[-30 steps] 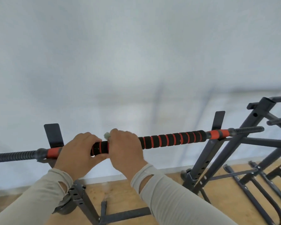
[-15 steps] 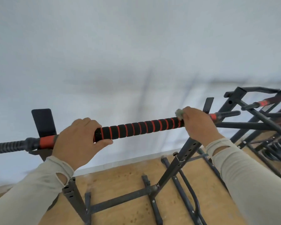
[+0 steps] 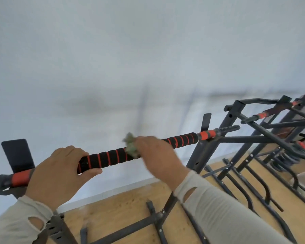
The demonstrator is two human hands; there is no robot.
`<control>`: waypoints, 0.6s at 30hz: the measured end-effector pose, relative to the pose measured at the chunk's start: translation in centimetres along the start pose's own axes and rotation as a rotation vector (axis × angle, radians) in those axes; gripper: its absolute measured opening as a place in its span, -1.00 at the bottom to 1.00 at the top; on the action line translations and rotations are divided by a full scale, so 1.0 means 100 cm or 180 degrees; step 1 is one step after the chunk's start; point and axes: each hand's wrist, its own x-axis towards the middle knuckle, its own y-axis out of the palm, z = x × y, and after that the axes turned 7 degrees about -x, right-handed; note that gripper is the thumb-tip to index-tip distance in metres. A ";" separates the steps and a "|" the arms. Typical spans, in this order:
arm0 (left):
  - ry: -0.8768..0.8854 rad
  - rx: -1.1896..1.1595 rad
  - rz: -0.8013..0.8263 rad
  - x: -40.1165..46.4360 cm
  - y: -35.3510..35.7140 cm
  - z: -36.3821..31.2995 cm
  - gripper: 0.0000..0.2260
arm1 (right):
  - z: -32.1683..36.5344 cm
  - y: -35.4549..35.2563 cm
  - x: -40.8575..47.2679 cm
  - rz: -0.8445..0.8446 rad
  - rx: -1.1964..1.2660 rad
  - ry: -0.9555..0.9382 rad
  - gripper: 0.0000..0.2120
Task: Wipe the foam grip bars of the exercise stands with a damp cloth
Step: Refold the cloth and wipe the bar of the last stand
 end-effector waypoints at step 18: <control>0.0079 -0.0062 0.0176 -0.007 -0.011 -0.002 -0.43 | 0.047 0.004 0.008 -0.0087 0.0232 0.0732 -0.63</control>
